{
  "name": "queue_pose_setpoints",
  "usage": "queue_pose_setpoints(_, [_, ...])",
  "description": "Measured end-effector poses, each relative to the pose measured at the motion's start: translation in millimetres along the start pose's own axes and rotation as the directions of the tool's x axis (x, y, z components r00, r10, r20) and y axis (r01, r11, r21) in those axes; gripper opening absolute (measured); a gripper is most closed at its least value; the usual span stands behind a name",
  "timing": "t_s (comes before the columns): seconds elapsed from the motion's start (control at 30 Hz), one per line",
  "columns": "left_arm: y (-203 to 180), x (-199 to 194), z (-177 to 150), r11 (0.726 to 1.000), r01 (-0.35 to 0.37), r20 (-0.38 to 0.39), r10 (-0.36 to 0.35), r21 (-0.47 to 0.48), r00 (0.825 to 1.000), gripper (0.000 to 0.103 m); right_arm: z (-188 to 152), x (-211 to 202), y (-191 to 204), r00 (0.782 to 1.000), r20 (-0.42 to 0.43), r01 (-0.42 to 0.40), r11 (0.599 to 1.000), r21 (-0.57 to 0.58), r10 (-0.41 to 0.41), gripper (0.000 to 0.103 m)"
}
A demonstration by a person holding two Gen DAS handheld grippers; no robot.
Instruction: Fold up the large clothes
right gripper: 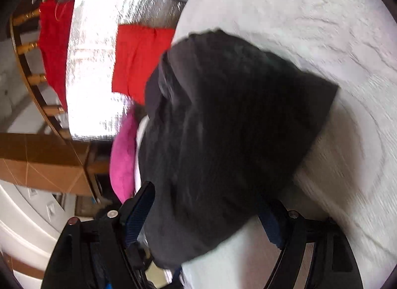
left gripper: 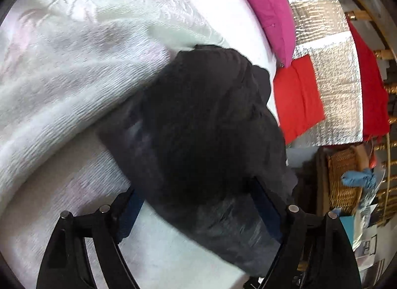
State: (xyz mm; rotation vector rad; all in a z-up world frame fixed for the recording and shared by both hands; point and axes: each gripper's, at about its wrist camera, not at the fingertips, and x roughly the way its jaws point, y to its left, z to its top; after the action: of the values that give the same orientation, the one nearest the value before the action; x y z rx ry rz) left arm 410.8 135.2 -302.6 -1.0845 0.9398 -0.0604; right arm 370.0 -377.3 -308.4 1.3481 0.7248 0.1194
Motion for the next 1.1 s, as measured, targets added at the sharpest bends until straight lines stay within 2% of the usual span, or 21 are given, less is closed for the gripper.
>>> queue_pose_setpoints(0.07, [-1, 4, 3, 1.000, 0.002, 0.011, -0.002, -0.010, 1.000, 0.083, 4, 5, 6, 1.000, 0.027, 0.011, 0.999, -0.033, -0.010, 0.083])
queue_pose_setpoints(0.1, [-2, 4, 1, 1.000, -0.008, 0.030, 0.009, -0.020, 1.000, 0.078, 6, 7, 7, 0.999, 0.049, 0.013, 0.999, -0.041, -0.011, 0.083])
queue_pose_setpoints(0.13, [1, 2, 3, 0.999, -0.030, 0.039, 0.031, -0.020, 0.999, 0.063, 7, 8, 9, 0.998, 0.065, 0.016, 0.999, -0.051, -0.013, 0.083])
queue_pose_setpoints(0.17, [-1, 2, 2, 0.998, -0.054, 0.045, 0.054, -0.010, 0.998, 0.054, 8, 9, 11, 0.997, 0.072, 0.024, 0.998, -0.060, -0.020, 0.079])
queue_pose_setpoints(0.27, [-12, -3, -4, 0.995, -0.088, 0.074, 0.085, 0.039, 0.994, 0.036, 5, 8, 21, 0.990, 0.111, 0.098, 0.988, -0.121, -0.085, 0.047])
queue_pose_setpoints(0.3, [-19, -8, -8, 0.993, -0.096, 0.091, 0.090, 0.070, 0.992, 0.034, 6, 6, 25, 0.988, 0.121, 0.113, 0.982, -0.149, -0.095, 0.040])
queue_pose_setpoints(0.43, [-31, -27, -25, 0.979, -0.127, 0.124, 0.108, 0.160, 0.986, 0.030, -1, -17, 47, 0.982, 0.163, 0.130, 0.961, -0.243, -0.092, 0.037])
queue_pose_setpoints(0.53, [-25, -23, -37, 0.965, -0.177, 0.092, 0.162, 0.195, 0.983, 0.034, -5, -27, 55, 0.975, 0.185, 0.171, 0.941, -0.293, -0.120, 0.037])
queue_pose_setpoints(0.6, [-15, -11, -37, 0.960, -0.213, 0.036, 0.210, 0.180, 0.977, 0.046, 2, -20, 40, 0.974, 0.131, 0.212, 0.947, -0.240, -0.185, 0.040])
queue_pose_setpoints(0.63, [-7, -9, -35, 0.968, -0.203, 0.001, 0.205, 0.149, 0.979, 0.050, 7, -15, 28, 0.975, 0.084, 0.219, 0.958, -0.188, -0.206, 0.041])
queue_pose_setpoints(0.67, [-4, -10, -33, 0.975, -0.181, -0.017, 0.185, 0.129, 0.983, 0.051, 12, -13, 15, 0.979, 0.035, 0.206, 0.972, -0.114, -0.203, 0.055])
queue_pose_setpoints(0.7, [-3, -16, -30, 0.977, -0.173, -0.041, 0.179, 0.123, 0.983, 0.051, 13, -19, 7, 0.980, 0.017, 0.199, 0.977, -0.082, -0.198, 0.060])
queue_pose_setpoints(0.73, [-5, -22, -30, 0.973, -0.185, -0.042, 0.193, 0.140, 0.980, 0.052, 16, -25, 6, 0.982, 0.011, 0.187, 0.980, -0.064, -0.186, 0.060])
queue_pose_setpoints(0.87, [-17, -68, -43, 0.936, -0.253, 0.030, 0.254, 0.243, 0.967, 0.053, 10, -48, 30, 0.982, -0.007, 0.185, 0.962, -0.199, -0.190, 0.065])
queue_pose_setpoints(0.93, [-21, -101, -51, 0.927, -0.233, 0.082, 0.219, 0.293, 0.972, 0.056, -3, -60, 41, 0.974, -0.046, 0.200, 0.934, -0.295, -0.223, 0.065])
queue_pose_setpoints(1.0, [-31, -127, -47, 0.913, -0.246, 0.162, 0.203, 0.325, 0.966, 0.067, -14, -72, 50, 0.980, -0.073, 0.148, 0.925, -0.351, -0.185, 0.065])
queue_pose_setpoints(1.03, [-34, -138, -42, 0.907, -0.254, 0.198, 0.196, 0.337, 0.961, 0.077, -20, -75, 56, 0.982, -0.082, 0.126, 0.918, -0.376, -0.168, 0.065])
queue_pose_setpoints(1.1, [-58, -140, -23, 0.879, -0.298, 0.276, 0.202, 0.372, 0.940, 0.087, -29, -75, 67, 0.989, -0.076, 0.082, 0.907, -0.413, -0.124, 0.065])
